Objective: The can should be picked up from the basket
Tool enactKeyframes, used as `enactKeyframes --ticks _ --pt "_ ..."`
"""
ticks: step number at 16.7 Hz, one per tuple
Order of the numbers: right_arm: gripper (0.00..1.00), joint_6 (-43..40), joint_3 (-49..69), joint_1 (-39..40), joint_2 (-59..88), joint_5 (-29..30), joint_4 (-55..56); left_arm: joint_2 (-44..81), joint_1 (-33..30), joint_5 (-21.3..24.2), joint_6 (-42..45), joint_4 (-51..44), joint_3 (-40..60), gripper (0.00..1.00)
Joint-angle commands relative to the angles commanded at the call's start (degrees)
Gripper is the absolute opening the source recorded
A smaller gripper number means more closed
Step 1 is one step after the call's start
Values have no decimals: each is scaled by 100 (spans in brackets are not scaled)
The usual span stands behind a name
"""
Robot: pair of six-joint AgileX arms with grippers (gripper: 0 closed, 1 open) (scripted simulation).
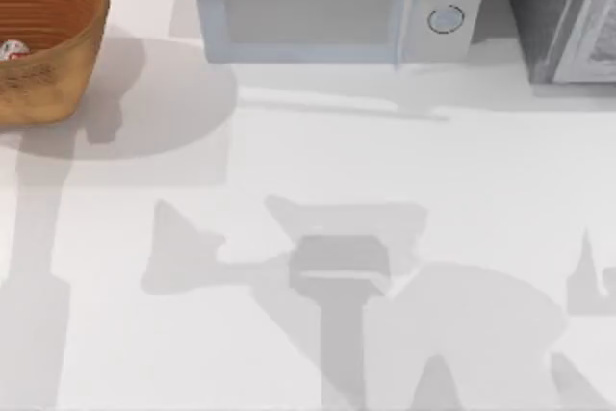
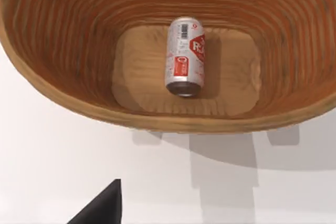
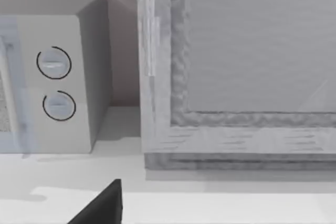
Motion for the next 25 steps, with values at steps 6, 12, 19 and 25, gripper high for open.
enactKeyframes --ticks 6,12,19,25 --pt "100 0 0 0 0 0 0 3102 125 152 222 -1554 3077 100" --pt "100 0 0 0 0 0 0 5451 185 292 421 -2694 5435 100" --pt "100 0 0 0 0 0 0 6429 193 361 518 -3147 6434 100" --pt "100 0 0 0 0 0 0 6459 171 357 498 -3036 6345 100"
